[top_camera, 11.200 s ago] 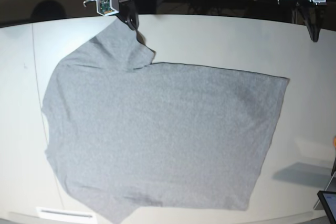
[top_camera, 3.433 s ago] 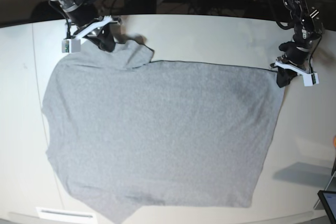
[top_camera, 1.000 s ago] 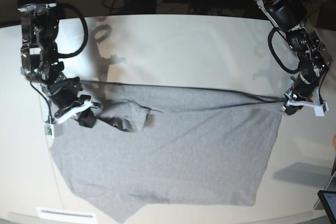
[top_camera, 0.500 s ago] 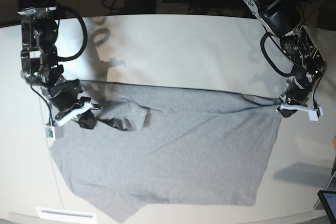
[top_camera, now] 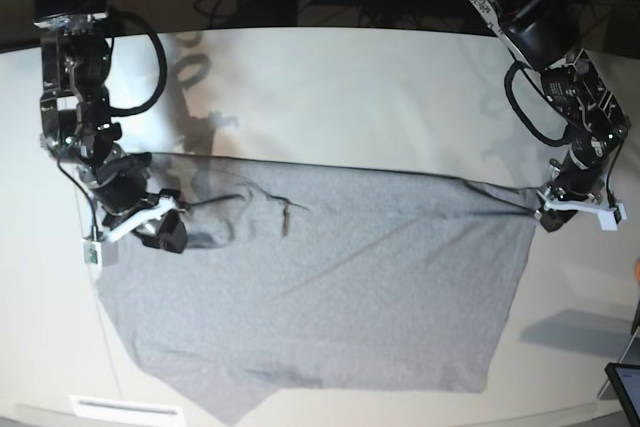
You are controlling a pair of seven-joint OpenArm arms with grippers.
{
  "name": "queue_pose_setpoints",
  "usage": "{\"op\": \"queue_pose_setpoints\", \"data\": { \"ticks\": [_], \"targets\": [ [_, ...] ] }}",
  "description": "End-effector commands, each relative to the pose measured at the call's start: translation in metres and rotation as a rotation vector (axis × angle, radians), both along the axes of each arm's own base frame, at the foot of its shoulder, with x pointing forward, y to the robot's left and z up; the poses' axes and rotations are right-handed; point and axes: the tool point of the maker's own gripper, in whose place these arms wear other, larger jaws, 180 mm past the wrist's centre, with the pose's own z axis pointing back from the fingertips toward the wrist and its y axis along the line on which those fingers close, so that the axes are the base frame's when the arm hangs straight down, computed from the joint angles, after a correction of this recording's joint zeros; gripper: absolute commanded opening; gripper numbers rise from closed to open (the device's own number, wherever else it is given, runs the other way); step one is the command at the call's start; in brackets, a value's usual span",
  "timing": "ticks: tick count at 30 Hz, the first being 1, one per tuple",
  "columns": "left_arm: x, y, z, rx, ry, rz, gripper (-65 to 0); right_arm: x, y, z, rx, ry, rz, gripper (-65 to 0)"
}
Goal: Fold the T-shirt properly
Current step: 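Lift the shoulder edge with both grippers and pull it taut, then drag the held shoulder edge with both grippers toward the robot base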
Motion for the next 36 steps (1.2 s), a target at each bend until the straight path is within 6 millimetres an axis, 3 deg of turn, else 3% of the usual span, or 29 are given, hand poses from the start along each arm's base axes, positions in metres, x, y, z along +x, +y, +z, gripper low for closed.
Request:
{"op": "queue_pose_setpoints", "data": {
  "ticks": [1, 5, 10, 12, 15, 19, 22, 26, 29, 33, 36],
  "targets": [
    [0.010, 0.010, 0.025, 0.034, -0.067, 0.006, -35.3, 0.008, -0.002, 0.018, -0.001, -0.062, -0.001, -39.0],
    [0.012, 0.021, 0.035, 0.069, -0.114, 0.028, -27.9, 0.009, -0.004, 0.020, -0.005, -0.070, -0.004, -28.3],
    [0.011, 0.024, 0.051, 0.115, -0.133, 0.010, -26.5, 0.003, -0.005, 0.014, -0.009, -0.048, -0.001, -28.4],
    [-0.002, 0.022, 0.058, 0.169, -0.131, -0.009, -26.5, -0.003, -0.005, 0.007, -0.009, -0.032, -0.002, -28.4],
    [-0.013, 0.002, 0.068, 0.253, -0.128, -0.079, -26.5, -0.010, -0.002, 0.009, -0.009, -0.037, 0.008, -28.4],
    [-0.030, -0.034, 0.057, 0.335, -0.062, -0.230, -26.9, -0.022, 0.002, 0.031, -0.008, -0.093, 0.018, -28.6],
    [-0.044, -0.043, 0.043, 0.403, 0.011, -0.277, -27.0, -0.030, 0.005, 0.036, -0.008, -0.102, 0.028, -28.6],
    [-0.055, -0.043, 0.033, 0.476, 0.015, -0.257, -27.0, -0.039, 0.003, 0.021, -0.024, -0.061, 0.022, -28.6],
    [-0.059, -0.042, 0.034, 0.564, -0.018, -0.266, -27.0, -0.045, -0.009, 0.006, -0.178, -0.050, 0.010, -28.6],
    [-0.065, -0.043, 0.037, 0.632, -0.060, -0.276, -27.0, -0.054, 0.001, -0.010, -0.413, -0.054, 0.080, -28.6],
    [-0.072, -0.041, 0.031, 0.667, -0.032, -0.290, -27.0, -0.065, 0.016, -0.019, -0.477, -0.067, 0.109, -28.6]
  ]
}}
